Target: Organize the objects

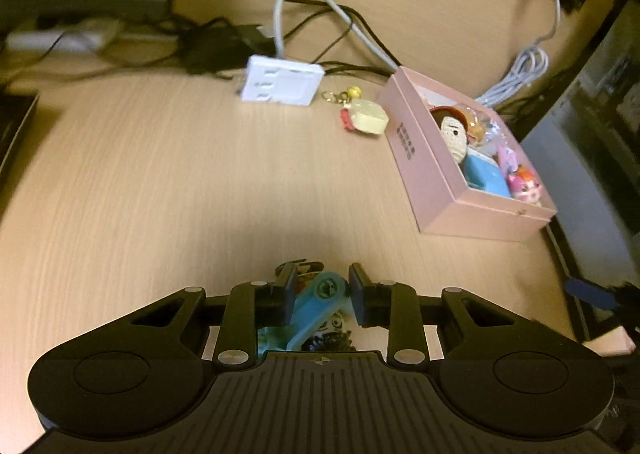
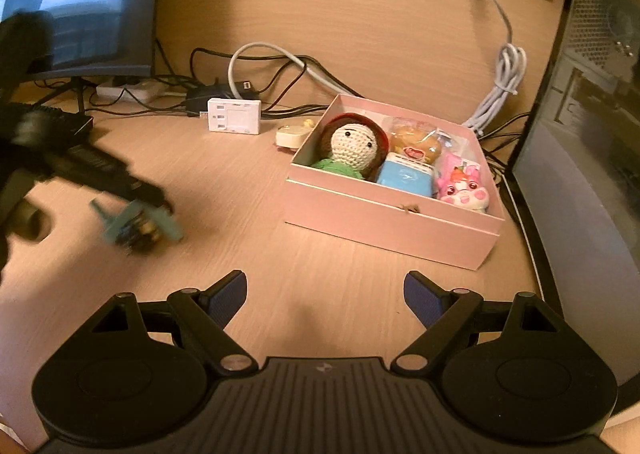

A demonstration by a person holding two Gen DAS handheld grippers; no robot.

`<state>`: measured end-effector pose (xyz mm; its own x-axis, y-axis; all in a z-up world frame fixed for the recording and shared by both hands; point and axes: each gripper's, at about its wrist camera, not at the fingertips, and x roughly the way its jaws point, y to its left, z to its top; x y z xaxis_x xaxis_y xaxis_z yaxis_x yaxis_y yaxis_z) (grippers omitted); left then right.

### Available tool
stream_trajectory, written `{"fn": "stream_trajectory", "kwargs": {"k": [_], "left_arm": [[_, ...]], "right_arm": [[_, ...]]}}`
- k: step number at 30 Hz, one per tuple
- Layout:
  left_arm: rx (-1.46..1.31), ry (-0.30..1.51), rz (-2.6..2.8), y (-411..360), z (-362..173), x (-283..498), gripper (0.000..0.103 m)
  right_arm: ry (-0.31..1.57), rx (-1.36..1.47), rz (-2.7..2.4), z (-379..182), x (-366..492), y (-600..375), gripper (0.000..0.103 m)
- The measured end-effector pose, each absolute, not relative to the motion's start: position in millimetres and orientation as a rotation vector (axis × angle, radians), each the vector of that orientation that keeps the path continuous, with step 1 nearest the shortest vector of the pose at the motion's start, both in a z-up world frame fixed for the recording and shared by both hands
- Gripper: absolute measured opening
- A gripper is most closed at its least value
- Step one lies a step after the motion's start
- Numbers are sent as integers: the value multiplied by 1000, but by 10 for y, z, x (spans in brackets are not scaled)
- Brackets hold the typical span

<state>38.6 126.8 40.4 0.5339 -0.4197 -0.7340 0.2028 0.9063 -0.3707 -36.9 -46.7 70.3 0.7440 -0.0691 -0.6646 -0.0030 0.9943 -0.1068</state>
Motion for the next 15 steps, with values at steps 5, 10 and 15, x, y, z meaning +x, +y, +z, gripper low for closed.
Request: {"fn": "stream_trajectory", "kwargs": {"k": [5, 10, 15], "left_arm": [[-280, 850, -148, 1570, 462, 300, 26], [-407, 796, -47, 1956, 598, 241, 26], [-456, 765, 6, 2201, 687, 71, 26]], "right_arm": [[713, -134, 2, 717, -293, -351, 87], [703, -142, 51, 728, -259, -225, 88], [724, -134, 98, 697, -178, -117, 89]]}}
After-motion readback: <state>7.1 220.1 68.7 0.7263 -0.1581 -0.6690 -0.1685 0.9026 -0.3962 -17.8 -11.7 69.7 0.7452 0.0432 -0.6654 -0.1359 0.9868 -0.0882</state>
